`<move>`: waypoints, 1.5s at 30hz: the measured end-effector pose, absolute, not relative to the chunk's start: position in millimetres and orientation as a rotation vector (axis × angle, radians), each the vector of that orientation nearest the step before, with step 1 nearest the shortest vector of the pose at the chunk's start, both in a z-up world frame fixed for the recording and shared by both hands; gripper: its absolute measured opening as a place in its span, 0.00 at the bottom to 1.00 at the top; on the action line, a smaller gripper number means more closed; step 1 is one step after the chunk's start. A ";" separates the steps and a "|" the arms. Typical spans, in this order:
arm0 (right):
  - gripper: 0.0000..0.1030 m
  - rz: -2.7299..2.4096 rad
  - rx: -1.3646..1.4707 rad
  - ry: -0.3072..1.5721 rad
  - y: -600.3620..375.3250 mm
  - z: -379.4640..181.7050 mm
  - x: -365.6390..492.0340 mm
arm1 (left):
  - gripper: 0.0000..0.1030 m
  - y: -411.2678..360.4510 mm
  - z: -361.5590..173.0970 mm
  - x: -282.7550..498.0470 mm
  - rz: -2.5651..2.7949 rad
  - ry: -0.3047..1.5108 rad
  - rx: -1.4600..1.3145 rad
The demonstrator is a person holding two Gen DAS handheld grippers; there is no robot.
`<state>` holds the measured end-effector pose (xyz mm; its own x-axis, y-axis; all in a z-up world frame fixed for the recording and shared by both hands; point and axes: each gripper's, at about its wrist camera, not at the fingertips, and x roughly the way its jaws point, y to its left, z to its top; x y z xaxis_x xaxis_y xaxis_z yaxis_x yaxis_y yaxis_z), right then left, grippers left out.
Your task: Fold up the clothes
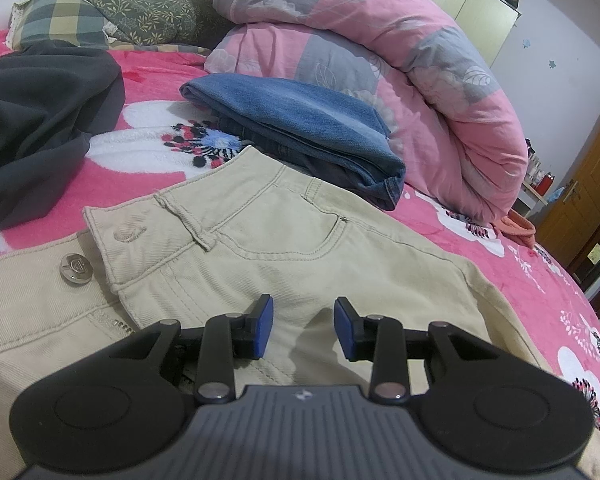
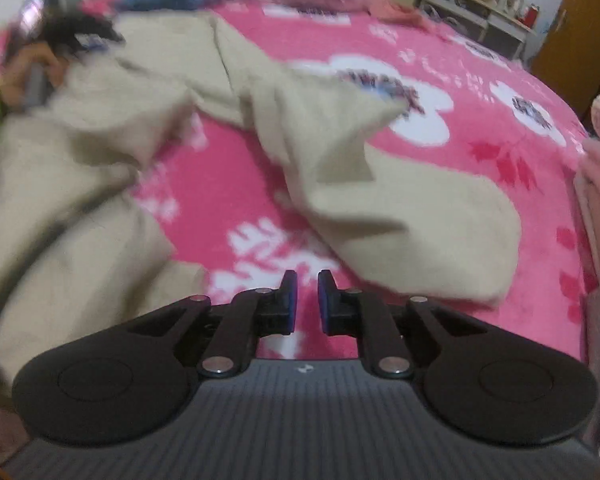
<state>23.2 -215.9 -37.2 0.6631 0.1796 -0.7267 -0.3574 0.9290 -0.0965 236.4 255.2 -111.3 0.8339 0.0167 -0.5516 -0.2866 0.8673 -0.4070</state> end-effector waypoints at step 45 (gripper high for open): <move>0.01 0.320 -0.475 0.732 -139.6 -6.8 306.8 | 0.34 255.6 -111.5 236.8 0.171 0.568 -0.500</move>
